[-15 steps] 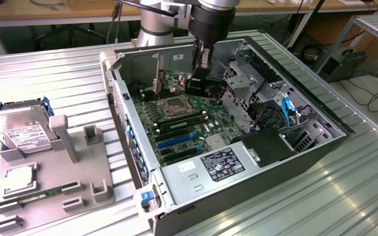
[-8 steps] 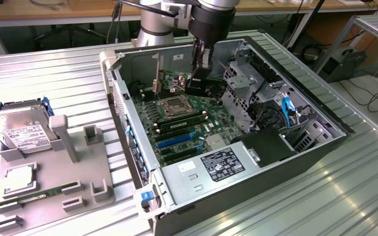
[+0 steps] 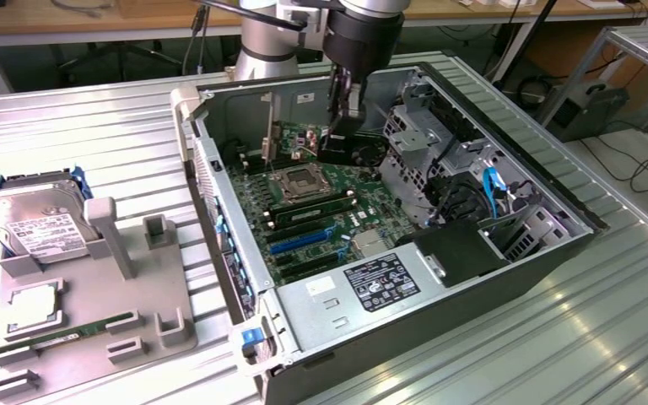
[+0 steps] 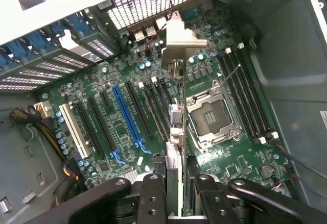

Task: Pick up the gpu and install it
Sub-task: 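Insert the gpu into the slot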

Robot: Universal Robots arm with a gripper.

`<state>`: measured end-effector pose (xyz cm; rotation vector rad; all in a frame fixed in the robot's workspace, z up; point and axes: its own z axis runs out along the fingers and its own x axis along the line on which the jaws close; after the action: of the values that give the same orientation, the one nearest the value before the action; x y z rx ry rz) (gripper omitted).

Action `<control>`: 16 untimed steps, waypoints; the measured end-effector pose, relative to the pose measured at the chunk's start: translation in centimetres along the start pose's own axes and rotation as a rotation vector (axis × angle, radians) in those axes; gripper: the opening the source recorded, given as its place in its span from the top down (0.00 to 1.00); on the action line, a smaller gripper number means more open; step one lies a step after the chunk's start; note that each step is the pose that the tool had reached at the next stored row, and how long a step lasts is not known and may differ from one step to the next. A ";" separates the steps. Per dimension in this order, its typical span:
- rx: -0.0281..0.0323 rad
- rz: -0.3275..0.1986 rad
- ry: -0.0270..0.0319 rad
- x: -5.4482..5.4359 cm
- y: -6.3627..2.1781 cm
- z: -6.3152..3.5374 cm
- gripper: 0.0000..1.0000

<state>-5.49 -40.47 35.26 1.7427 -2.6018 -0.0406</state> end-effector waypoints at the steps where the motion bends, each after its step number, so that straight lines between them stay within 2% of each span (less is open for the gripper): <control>1: 0.0000 -0.003 0.0001 0.0 0.00 0.00 0.74; 16: -0.0003 -0.051 0.0014 0.0 0.00 0.00 0.74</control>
<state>-5.49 -40.47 35.26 1.8085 -2.5557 -0.0401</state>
